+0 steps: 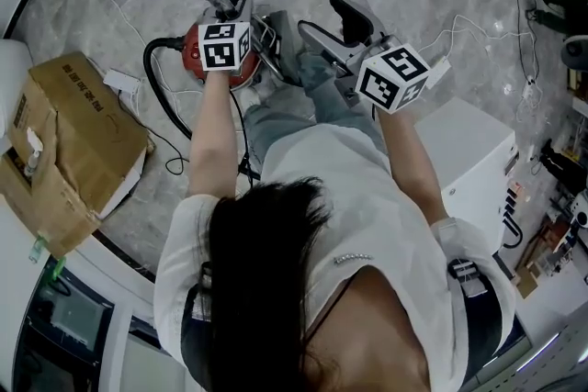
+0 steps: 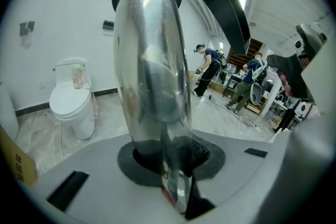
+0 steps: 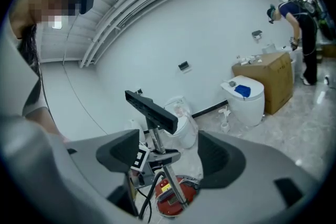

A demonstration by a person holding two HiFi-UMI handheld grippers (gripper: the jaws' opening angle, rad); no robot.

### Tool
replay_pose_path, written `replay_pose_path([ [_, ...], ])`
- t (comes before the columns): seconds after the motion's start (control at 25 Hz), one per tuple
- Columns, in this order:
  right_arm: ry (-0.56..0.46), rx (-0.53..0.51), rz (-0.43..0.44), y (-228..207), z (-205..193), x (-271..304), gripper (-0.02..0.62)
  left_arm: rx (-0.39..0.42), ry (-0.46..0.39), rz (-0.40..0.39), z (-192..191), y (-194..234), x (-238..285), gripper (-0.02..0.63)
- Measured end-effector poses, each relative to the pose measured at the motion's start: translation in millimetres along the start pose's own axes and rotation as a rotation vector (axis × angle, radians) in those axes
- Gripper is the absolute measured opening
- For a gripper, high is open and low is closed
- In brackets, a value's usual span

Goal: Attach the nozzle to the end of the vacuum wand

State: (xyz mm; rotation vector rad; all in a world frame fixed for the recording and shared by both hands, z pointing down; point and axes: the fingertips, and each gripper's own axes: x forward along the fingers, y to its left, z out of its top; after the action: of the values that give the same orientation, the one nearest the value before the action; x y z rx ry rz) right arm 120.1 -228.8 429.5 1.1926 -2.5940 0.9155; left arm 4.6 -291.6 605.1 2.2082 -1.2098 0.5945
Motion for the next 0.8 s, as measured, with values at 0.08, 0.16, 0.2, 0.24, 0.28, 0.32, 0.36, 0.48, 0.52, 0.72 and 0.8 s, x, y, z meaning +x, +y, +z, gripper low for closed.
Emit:
replay_pose_path([
  [0.08,0.017,0.014,0.018,0.9,-9.0,3.7,0.36,-0.001,0.001,-0.005,-0.1,0.2,0.8,0.075],
  [0.16,0.028,0.036,0.021,-0.2,-15.0,5.6,0.36,0.0,0.0,-0.008,0.4,0.9,1.4,0.075],
  [0.2,0.03,0.045,0.019,-1.2,-16.5,5.6,0.36,0.0,-0.001,-0.008,0.5,1.6,2.1,0.075],
  [0.24,0.032,0.05,0.015,-2.6,-17.7,5.3,0.36,-0.001,-0.002,-0.006,0.4,2.2,3.2,0.075],
  [0.28,0.034,0.052,0.01,-4.6,-18.6,5.0,0.36,-0.002,-0.001,-0.004,0.1,2.8,4.8,0.075],
  [0.32,0.035,0.053,0.004,-7.4,-19.0,4.7,0.36,-0.002,0.001,-0.002,0.0,3.2,6.9,0.075],
  [0.36,0.033,0.054,-0.003,-10.6,-18.8,4.3,0.36,-0.002,0.002,-0.001,0.3,3.5,9.5,0.075],
  [0.48,0.029,0.061,-0.017,-17.9,-17.4,2.9,0.36,-0.001,0.003,-0.006,3.7,1.9,18.0,0.075],
  [0.52,0.032,0.06,-0.021,-19.0,-18.0,2.7,0.36,0.004,0.003,-0.014,5.2,0.0,21.0,0.075],
  [0.72,0.049,0.051,-0.029,-24.6,-22.4,2.3,0.36,0.048,0.0,-0.074,14.9,-15.5,41.2,0.074],
  [0.8,0.054,0.047,-0.033,-27.8,-23.3,0.8,0.36,0.056,-0.005,-0.089,18.1,-19.9,47.6,0.074],
])
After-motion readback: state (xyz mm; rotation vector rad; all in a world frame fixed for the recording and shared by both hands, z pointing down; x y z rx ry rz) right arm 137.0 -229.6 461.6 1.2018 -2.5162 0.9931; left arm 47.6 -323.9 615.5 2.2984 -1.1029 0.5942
